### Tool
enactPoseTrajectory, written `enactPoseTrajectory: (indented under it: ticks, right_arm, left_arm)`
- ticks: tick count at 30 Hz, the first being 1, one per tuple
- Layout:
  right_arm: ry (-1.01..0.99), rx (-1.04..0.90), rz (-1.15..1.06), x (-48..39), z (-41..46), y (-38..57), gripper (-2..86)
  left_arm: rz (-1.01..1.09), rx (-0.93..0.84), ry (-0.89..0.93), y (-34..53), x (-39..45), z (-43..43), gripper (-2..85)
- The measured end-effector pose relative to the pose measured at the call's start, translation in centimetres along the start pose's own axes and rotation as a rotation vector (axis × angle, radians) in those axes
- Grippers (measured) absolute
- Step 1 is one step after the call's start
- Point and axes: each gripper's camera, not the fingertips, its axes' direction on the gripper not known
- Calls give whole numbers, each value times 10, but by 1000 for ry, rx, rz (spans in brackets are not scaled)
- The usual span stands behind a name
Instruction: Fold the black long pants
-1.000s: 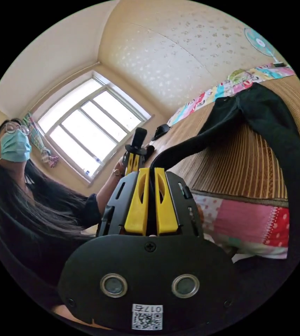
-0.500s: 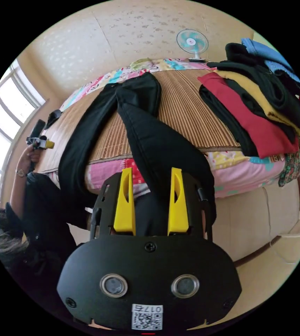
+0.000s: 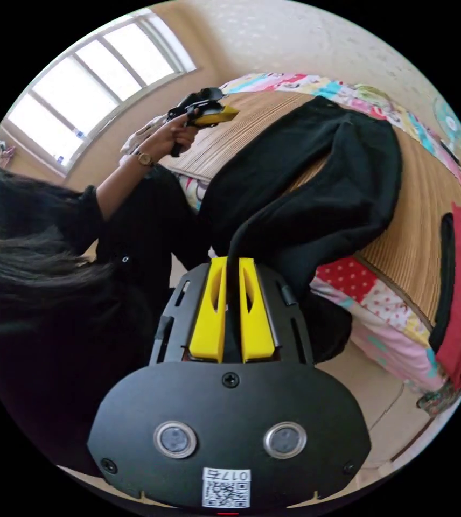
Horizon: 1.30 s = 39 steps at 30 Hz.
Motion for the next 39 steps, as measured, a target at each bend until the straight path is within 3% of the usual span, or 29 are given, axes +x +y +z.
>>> enactPoseTrajectory:
  ticks: [3,5,10,12,16,19,22,29,39]
  right_arm:
    - [-252,-73,-46,15,18,3,45]
    - [-350,62,43,42,0,19,56]
    - [-13,209,414,91,-29,48,129]
    - [23,174,431,98,-21,46,156]
    - [10,-4,356,98,22,38,164]
    - [178,-132,270,84,27,38,69]
    - [56,-153,180,79,17,42,27]
    - [-307,268,-102,54,-53,72,11]
    - [-504,331,-175,60,-11,35,8]
  left_arm:
    - [-21,-24,-15,5,-8,4,-9]
    - [-36,-38,-28,10,-14,7,-8]
    - [-18,-55,-104,11,-16,10,-6]
    - [-8,-66,-129,12,-17,13,-6]
    - [18,-89,-78,18,-22,22,-6]
    - [40,-139,-110,19,-21,31,-7]
    - [100,-212,-184,18,-12,46,-7]
    - [127,-321,-47,28,-13,84,51]
    - [12,-475,66,54,-29,180,166]
